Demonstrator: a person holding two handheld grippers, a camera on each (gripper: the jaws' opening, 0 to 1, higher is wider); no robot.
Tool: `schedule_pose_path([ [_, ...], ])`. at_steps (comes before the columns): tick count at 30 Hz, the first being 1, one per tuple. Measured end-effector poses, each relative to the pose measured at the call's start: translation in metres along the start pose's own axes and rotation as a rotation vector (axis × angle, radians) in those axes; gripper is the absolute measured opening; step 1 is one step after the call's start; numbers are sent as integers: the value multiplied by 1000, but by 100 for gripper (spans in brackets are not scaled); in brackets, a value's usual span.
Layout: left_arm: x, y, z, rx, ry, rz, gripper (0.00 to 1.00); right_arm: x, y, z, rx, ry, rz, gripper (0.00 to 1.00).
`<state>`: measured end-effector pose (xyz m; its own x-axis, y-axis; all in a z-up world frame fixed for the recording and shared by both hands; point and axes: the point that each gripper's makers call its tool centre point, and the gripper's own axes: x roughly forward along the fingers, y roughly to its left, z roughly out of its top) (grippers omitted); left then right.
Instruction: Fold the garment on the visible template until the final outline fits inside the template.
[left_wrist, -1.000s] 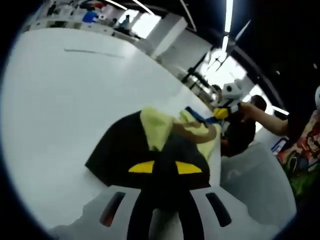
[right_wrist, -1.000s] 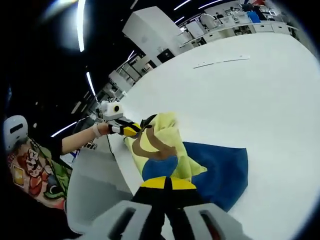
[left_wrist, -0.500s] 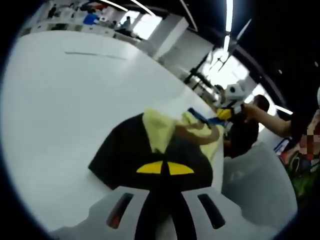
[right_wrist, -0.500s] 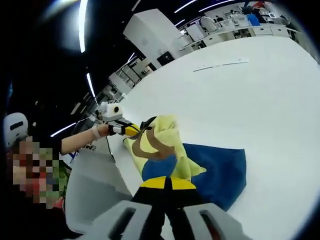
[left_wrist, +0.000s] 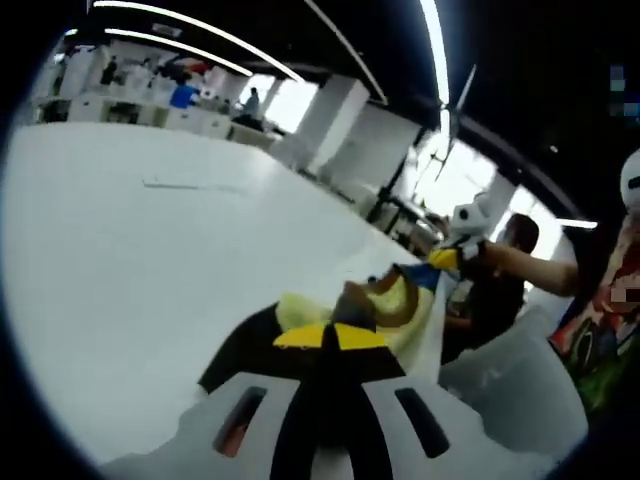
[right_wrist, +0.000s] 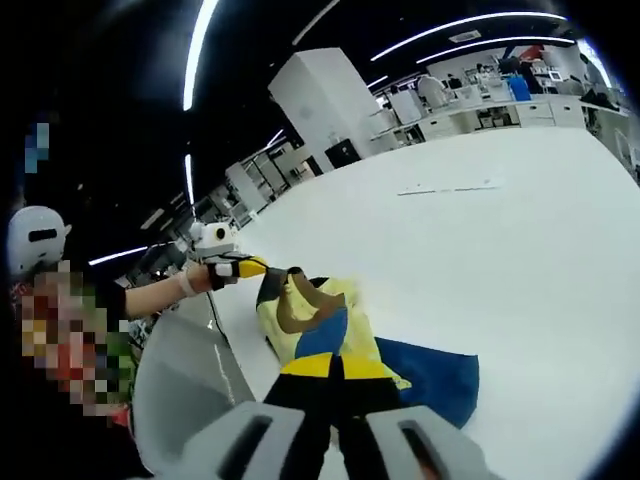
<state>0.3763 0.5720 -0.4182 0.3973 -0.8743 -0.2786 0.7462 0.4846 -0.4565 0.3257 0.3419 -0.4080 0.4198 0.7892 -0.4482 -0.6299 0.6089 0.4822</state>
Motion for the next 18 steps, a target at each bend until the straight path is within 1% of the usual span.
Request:
schedule_pose_path([
  [2,-3,-1,12,18,-36,10,0,-3,1,11,-21,-31,-8,0],
  [3,-6,-2,18,21,-43,15,0,-5,3,20,-30,-51,-8,0],
  [4,-8,-4,28,40,-65,18,0,-7,4,29,-46,-75,-12,0],
  [5,-10,-6,33,46,-71,17,0,-8,5,36,-58,-94,-17,0],
  [9,-17,-8,65,93,-123,32,0,-13,9,69,-96,-160,-22,0],
  [10,-20,-10,75,104,-139,35,0,-15,11,80,-114,-181,-23,0],
  [12,-24,-11,92,122,-175,48,0,-16,14,94,-133,-202,-23,0],
  [13,-25,-13,100,130,-189,45,0,-18,17,106,-157,-223,-22,0],
  [14,-28,-13,112,146,-214,56,0,-18,19,114,-169,-233,-20,0],
  [15,-29,-13,119,152,-227,55,0,-20,21,124,-185,-244,-16,0],
  [16,-31,-14,125,157,-234,53,0,-20,22,127,-190,-249,-15,0],
  [17,-32,-13,135,173,-255,61,0,-21,25,138,-209,-266,-8,0],
  [18,-33,-12,139,172,-256,59,0,-21,26,144,-215,-274,-5,0],
])
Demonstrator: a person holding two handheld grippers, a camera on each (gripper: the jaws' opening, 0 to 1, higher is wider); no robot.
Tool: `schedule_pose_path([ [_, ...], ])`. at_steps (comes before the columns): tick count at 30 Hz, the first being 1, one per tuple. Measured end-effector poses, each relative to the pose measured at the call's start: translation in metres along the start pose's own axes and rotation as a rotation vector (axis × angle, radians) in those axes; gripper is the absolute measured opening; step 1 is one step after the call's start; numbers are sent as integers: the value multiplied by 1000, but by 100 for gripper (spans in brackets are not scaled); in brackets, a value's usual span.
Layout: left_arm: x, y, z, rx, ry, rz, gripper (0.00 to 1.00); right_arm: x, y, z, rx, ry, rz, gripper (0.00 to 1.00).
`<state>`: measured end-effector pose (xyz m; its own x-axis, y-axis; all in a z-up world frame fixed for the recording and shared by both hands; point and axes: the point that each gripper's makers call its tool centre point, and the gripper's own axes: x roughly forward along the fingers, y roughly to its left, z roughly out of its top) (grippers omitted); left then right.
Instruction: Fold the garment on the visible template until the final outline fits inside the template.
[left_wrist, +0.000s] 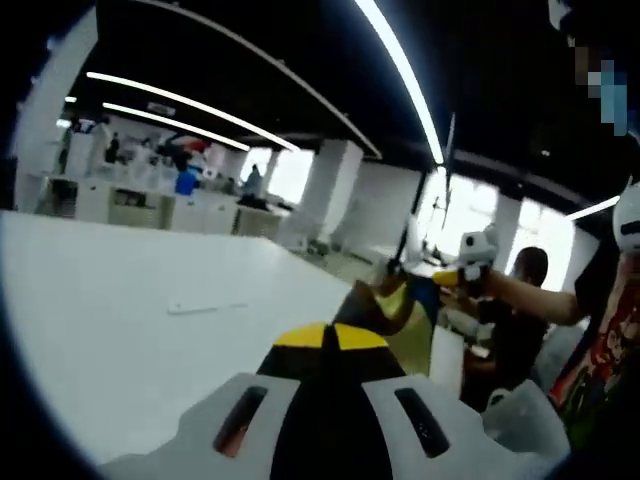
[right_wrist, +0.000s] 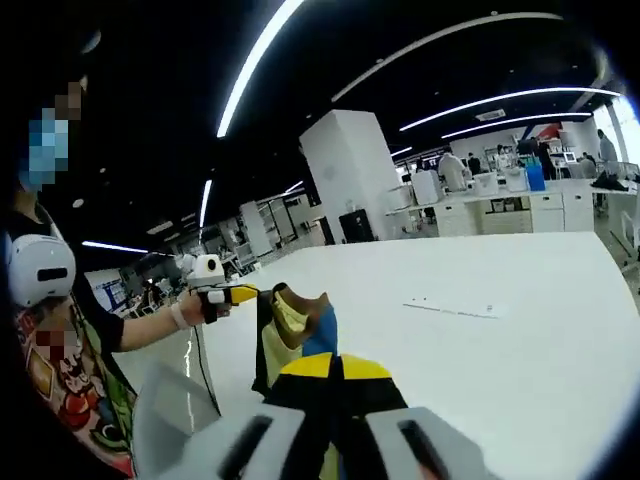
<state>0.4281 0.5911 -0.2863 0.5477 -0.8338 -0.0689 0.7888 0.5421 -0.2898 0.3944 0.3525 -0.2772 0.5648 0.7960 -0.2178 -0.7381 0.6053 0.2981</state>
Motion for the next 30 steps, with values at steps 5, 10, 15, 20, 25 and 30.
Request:
schedule_pose_path([
  [5,6,9,24,32,-43,9,0,10,-6,30,-53,-32,8,0],
  [10,17,29,43,41,-68,40,0,20,-23,55,-52,-77,-11,0],
  [15,32,51,55,54,-96,83,0,36,-52,67,-46,-84,-72,0],
  [20,56,86,44,32,-63,145,0,56,-74,62,-12,-69,-108,0],
  [25,82,127,18,1,-8,185,0,82,-117,39,34,6,-153,0],
  [30,104,152,-18,-22,81,208,0,107,-163,9,66,93,-200,0],
])
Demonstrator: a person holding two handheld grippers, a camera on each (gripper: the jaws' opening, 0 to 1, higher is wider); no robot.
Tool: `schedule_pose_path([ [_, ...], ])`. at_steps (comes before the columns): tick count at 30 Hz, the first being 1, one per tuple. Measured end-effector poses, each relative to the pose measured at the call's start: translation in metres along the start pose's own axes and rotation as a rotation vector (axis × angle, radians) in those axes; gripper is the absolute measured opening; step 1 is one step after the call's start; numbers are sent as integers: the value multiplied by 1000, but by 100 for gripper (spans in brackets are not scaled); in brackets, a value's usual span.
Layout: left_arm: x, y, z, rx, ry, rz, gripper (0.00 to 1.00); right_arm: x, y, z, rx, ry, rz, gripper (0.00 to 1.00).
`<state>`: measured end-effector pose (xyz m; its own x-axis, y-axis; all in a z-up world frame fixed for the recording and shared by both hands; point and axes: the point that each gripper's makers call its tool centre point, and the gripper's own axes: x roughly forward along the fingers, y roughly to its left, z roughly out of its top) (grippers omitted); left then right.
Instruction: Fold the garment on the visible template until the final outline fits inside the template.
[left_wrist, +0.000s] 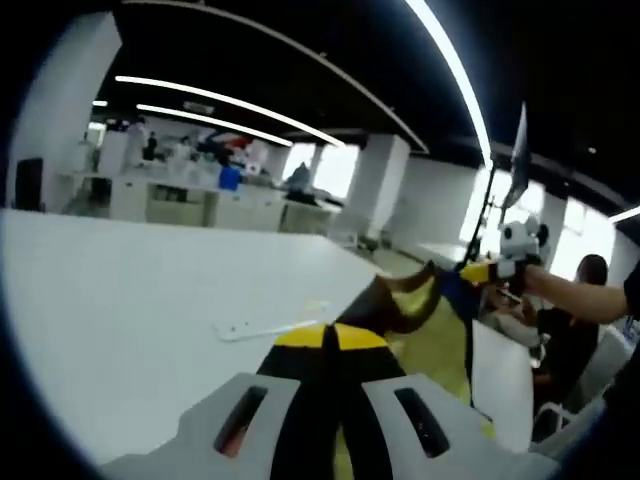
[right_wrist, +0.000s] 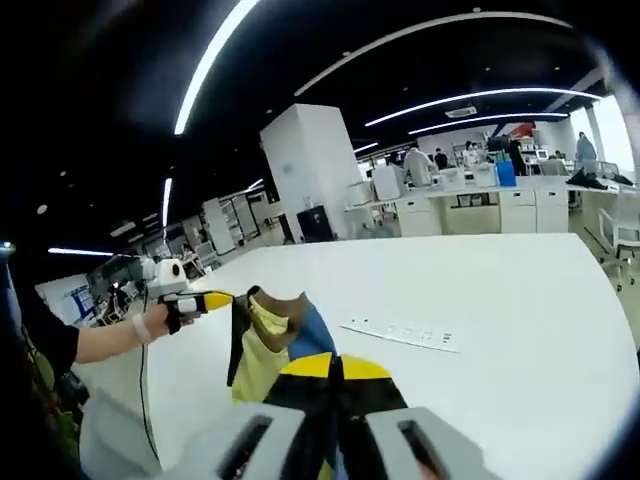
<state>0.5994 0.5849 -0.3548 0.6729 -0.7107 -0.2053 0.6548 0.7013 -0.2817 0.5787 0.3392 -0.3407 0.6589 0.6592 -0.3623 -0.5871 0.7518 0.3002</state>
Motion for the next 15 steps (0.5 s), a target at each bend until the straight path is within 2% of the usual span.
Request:
schedule_pose_path([
  [4,26,20,-27,-4,61,18,0,24,-22,-25,39,56,-24,0],
  [8,47,41,-51,-15,117,45,0,46,-42,-43,58,93,-41,0],
  [15,79,65,-80,-30,170,68,0,76,-71,-69,101,141,-76,0],
])
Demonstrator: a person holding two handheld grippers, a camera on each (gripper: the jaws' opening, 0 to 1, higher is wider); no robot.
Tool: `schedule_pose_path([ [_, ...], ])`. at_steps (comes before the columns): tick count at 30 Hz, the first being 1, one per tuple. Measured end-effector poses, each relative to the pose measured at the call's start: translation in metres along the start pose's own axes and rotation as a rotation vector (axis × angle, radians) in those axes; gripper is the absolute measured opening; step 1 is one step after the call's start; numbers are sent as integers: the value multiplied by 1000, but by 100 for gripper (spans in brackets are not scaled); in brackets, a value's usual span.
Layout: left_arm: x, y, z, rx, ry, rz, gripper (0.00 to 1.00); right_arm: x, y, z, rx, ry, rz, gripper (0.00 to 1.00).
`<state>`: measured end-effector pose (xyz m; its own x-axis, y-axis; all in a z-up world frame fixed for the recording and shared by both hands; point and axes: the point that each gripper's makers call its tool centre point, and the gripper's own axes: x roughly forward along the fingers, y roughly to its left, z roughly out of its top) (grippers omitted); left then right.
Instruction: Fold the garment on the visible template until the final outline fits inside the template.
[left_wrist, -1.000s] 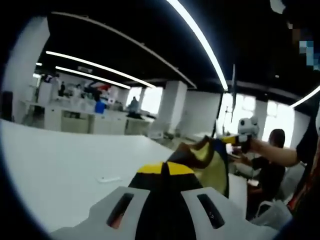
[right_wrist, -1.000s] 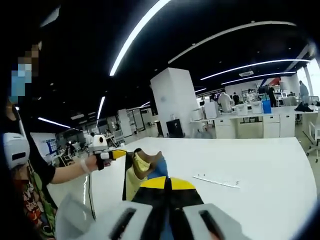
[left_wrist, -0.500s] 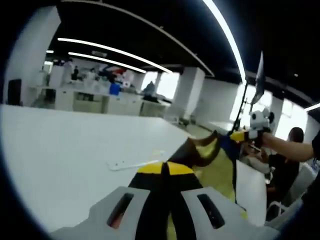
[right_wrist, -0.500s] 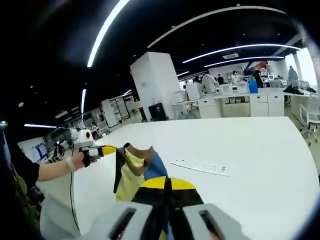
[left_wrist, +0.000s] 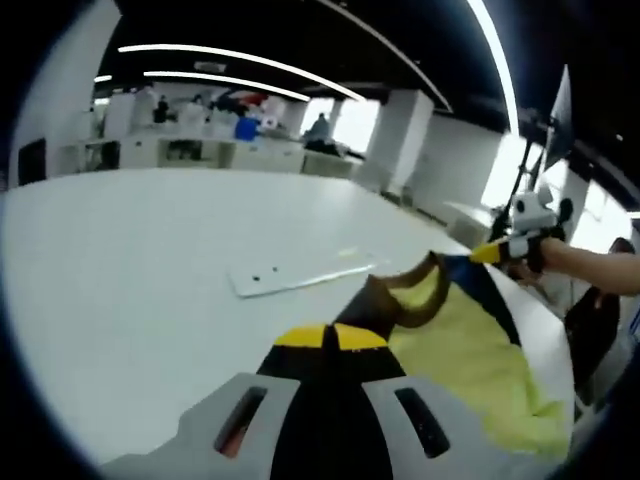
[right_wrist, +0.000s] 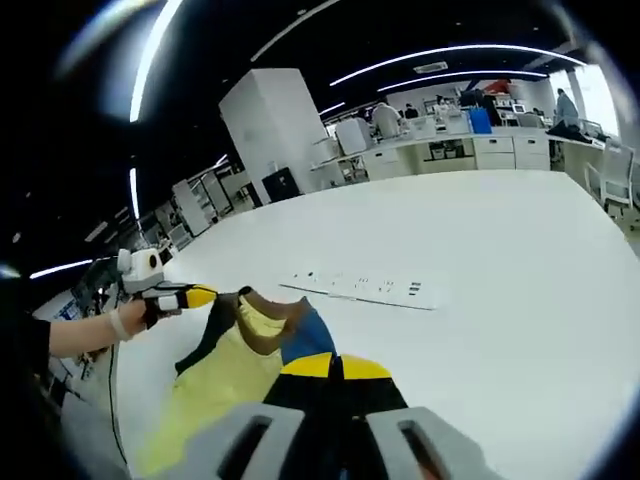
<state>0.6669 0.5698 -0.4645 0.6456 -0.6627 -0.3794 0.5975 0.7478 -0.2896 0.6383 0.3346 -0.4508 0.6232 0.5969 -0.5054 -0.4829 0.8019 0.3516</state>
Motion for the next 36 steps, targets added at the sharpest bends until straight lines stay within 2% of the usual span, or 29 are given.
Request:
schedule_pose_path([
  [2,8,4,-7,4,23,10,0,12,-11,1,6,9,-5,0],
  [4,13,9,-12,15,39,19,0,12,-10,-11,15,24,-11,0],
  [9,23,19,-27,12,80,35,0,31,-31,-22,39,54,-24,0],
  [14,28,24,-37,17,108,47,0,37,-35,-32,43,77,-34,0],
  [21,32,24,-40,17,115,56,0,42,-44,-42,36,102,-51,0],
  [30,35,26,-47,6,132,73,0,44,-42,-48,26,110,-49,0],
  [32,36,22,-43,72,107,45,0,44,-39,-48,-4,104,-27,0],
  [33,35,20,-41,108,92,33,0,44,-41,-48,7,105,-39,3],
  [34,35,19,-35,131,54,27,4,44,-41,-44,-2,88,-36,12],
  [35,33,21,-39,93,75,44,19,44,-40,-38,-34,52,-29,21],
  [36,33,19,-38,80,67,41,31,42,-40,-38,-35,56,-29,28],
])
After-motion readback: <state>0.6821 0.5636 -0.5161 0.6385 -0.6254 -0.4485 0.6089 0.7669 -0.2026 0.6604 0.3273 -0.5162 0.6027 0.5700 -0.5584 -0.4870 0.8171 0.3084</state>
